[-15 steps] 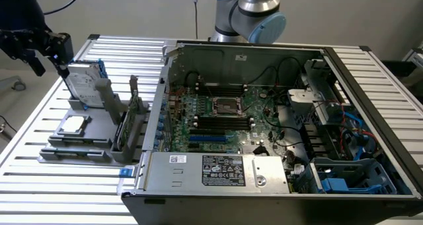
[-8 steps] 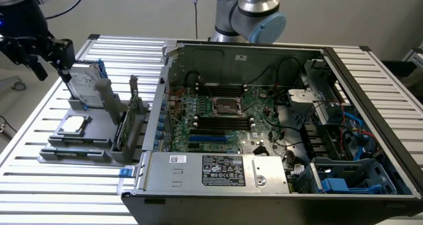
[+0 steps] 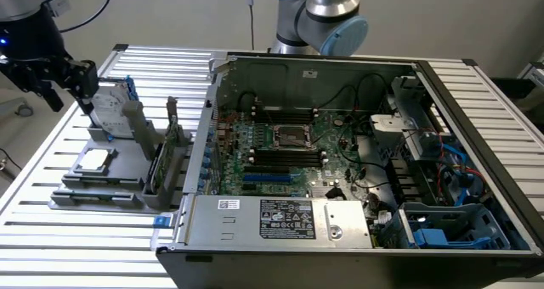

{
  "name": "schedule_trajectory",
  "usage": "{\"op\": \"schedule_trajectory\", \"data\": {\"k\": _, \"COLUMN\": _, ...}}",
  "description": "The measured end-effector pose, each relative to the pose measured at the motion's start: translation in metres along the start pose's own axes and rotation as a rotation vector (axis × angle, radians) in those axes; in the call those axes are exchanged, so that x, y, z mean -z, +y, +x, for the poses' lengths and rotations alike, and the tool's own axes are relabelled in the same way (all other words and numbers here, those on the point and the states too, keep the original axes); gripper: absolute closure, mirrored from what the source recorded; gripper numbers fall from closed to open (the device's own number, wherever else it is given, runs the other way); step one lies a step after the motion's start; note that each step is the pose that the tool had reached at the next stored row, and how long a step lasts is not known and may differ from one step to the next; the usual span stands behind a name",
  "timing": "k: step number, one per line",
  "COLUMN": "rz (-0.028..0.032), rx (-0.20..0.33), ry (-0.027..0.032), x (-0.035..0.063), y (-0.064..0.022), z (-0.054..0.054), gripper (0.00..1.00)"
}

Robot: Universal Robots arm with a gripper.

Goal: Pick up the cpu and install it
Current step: 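Pick up the cpu and move it towards the insertion slot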

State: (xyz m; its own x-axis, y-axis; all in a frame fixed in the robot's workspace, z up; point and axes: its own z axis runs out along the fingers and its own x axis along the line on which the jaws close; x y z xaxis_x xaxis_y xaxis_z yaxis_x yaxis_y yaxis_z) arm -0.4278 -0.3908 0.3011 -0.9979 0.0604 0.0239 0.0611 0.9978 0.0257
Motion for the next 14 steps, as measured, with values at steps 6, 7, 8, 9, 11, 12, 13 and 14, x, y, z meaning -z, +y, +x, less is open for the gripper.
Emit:
{"op": "schedule_trajectory", "data": {"k": 6, "rz": 0.0001, "rx": 0.003, "ry": 0.0002, "x": -0.0109, "y": -0.0028, "z": 0.001, "gripper": 0.40}}
{"op": "schedule_trajectory", "data": {"k": 7, "rz": 0.0001, "rx": 0.004, "ry": 0.0001, "x": -0.0127, "y": -0.0032, "z": 0.001, "gripper": 0.40}}
{"op": "schedule_trajectory", "data": {"k": 8, "rz": 0.0001, "rx": 0.005, "ry": 0.0001, "x": -0.0145, "y": -0.0036, "z": 0.001, "gripper": 0.40}}
{"op": "schedule_trajectory", "data": {"k": 9, "rz": 0.0002, "rx": 0.005, "ry": 0.0002, "x": -0.0162, "y": -0.0040, "z": 0.001, "gripper": 0.40}}
{"op": "schedule_trajectory", "data": {"k": 11, "rz": 0.0001, "rx": 0.006, "ry": 0.0002, "x": -0.0200, "y": -0.0047, "z": 0.001, "gripper": 0.40}}
{"op": "schedule_trajectory", "data": {"k": 12, "rz": 0.0002, "rx": 0.006, "ry": 0.0003, "x": -0.0217, "y": -0.0050, "z": 0.002, "gripper": 0.40}}
{"op": "schedule_trajectory", "data": {"k": 13, "rz": 0.0002, "rx": 0.007, "ry": 0.0002, "x": -0.0236, "y": -0.0054, "z": 0.002, "gripper": 0.40}}
{"op": "schedule_trajectory", "data": {"k": 14, "rz": 0.0002, "rx": 0.007, "ry": 0.0002, "x": -0.0254, "y": -0.0057, "z": 0.002, "gripper": 0.40}}
